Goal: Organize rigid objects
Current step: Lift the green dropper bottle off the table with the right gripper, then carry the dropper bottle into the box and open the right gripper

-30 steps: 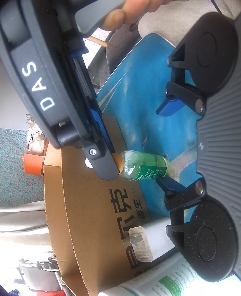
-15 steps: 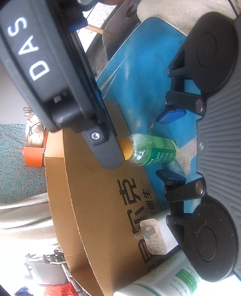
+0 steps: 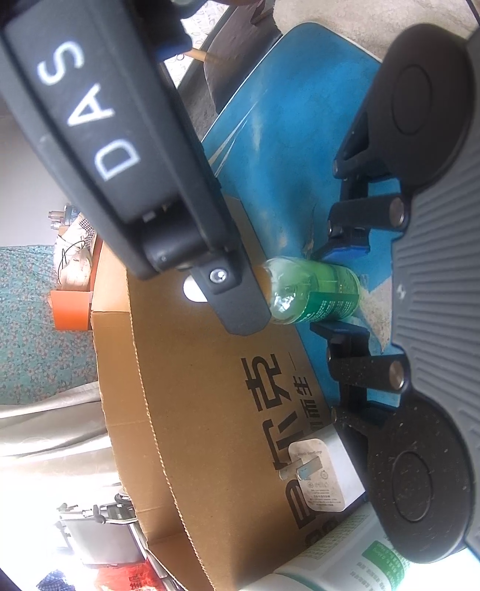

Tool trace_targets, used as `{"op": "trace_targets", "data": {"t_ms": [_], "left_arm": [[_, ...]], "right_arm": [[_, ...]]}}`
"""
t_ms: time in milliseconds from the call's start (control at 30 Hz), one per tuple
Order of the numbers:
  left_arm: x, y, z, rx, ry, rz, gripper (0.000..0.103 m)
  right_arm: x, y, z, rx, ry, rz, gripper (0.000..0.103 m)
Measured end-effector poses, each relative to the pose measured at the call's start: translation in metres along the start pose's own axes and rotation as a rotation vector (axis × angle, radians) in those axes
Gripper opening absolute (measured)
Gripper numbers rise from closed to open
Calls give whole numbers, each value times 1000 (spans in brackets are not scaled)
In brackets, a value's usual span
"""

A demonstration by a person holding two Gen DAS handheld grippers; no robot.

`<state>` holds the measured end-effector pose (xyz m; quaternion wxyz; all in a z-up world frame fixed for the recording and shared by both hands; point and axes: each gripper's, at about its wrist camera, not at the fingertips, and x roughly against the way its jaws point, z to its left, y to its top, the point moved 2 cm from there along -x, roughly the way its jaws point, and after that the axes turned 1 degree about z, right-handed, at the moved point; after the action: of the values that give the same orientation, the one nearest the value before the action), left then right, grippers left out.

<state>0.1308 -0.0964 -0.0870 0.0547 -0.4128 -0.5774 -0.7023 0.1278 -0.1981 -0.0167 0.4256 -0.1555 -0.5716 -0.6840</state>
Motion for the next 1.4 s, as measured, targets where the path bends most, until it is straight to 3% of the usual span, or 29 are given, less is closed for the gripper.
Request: {"op": "trace_targets", "data": {"t_ms": [467,767,967,1167,1400], "left_arm": [[24,1,-7,-30,12,-40,33],[52,25,-11,-58,43,-88,33],[63,63,-2,-65,58,-124,33],[48,111,10,-85,63,-116,33],[-8,154,33,2,-6,9,33]], "right_arm": [[28,-1,9,12,-3,-47,22],[68,12,25,58,24,-126,22],[93,45,30,99,54,-179,22],[99,97,16,113,81,-196,22],[59,158,-32,28,104,-129,22]]}}
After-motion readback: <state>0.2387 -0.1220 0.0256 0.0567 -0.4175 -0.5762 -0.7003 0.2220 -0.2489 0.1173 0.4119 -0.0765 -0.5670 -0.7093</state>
